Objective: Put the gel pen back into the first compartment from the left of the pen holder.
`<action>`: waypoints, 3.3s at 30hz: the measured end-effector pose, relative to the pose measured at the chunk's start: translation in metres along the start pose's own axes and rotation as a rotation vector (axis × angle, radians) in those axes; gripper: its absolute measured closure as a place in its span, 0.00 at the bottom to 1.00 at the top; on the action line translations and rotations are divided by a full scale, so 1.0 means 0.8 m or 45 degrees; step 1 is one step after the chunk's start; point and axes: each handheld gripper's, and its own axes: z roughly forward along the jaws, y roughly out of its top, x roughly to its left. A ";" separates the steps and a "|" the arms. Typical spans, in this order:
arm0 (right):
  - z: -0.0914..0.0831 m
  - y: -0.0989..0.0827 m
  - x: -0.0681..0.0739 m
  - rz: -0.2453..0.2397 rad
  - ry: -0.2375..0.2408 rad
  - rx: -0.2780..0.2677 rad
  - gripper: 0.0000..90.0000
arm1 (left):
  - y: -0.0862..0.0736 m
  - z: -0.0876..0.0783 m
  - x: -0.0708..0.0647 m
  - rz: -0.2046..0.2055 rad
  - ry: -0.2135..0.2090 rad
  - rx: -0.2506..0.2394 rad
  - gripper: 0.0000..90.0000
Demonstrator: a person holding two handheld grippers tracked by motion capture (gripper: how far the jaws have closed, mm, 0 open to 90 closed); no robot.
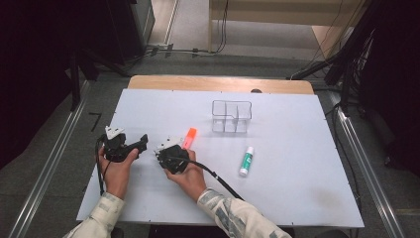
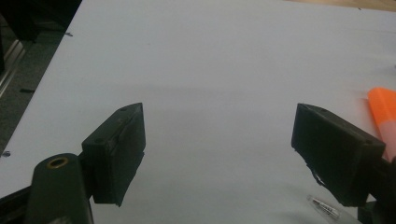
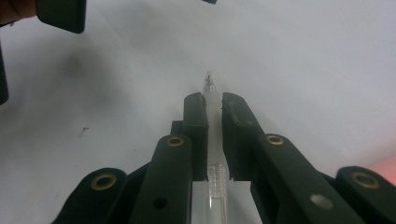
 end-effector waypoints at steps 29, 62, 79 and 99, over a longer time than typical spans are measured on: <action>-0.076 0.024 -0.060 0.082 -0.005 -0.136 0.87 | -0.001 0.001 0.000 -0.002 0.001 0.005 0.21; -0.130 0.047 -0.129 0.152 -0.133 -0.225 0.87 | 0.000 0.001 -0.001 -0.009 -0.004 0.003 0.20; -0.140 0.058 -0.164 0.189 -0.198 -0.249 0.87 | -0.001 0.002 -0.002 -0.012 -0.011 0.009 0.20; -0.132 0.080 -0.207 0.240 -0.269 -0.252 0.87 | -0.001 0.003 -0.001 -0.022 -0.012 0.009 0.21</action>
